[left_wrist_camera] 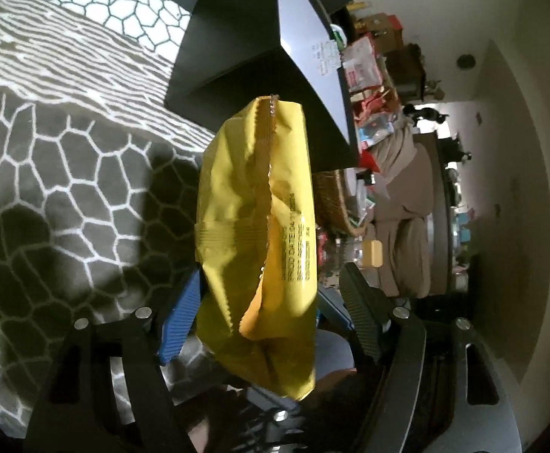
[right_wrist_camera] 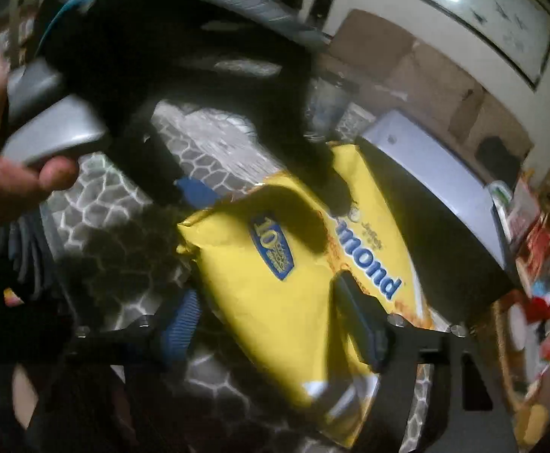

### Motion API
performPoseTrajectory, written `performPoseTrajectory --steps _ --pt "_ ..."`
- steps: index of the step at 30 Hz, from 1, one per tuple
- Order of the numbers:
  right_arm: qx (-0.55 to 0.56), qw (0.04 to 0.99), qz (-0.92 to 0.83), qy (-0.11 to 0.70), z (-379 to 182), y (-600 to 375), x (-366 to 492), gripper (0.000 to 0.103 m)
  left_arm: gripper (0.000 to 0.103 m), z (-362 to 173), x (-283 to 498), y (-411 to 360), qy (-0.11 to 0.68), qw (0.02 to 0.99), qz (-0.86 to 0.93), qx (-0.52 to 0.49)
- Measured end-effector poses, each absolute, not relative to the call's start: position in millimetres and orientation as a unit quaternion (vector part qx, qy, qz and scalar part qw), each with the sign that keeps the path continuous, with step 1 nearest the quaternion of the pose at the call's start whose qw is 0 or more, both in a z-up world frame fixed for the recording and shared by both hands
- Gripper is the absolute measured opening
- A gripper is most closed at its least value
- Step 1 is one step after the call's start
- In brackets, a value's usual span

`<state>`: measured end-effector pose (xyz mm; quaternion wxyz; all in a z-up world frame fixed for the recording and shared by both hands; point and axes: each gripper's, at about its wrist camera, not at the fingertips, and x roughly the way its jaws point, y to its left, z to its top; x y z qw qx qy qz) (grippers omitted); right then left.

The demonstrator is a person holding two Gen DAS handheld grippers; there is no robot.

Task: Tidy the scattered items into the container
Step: 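Lift the Le-mond pack with both grippers and carry it toward the black box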

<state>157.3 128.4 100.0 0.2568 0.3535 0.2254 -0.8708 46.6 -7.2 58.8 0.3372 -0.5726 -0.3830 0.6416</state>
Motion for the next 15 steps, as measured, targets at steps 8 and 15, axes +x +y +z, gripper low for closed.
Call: performPoseTrajectory --steps 8,15 --pt "0.392 0.279 -0.870 0.109 102.5 167.6 143.8 0.050 0.088 41.2 39.2 -17.7 -0.413 0.326 0.630 -0.570" --pt "0.411 0.274 -0.867 0.061 93.3 188.1 135.9 0.050 0.094 5.5 33.5 -17.1 -0.436 0.289 0.623 -0.581"
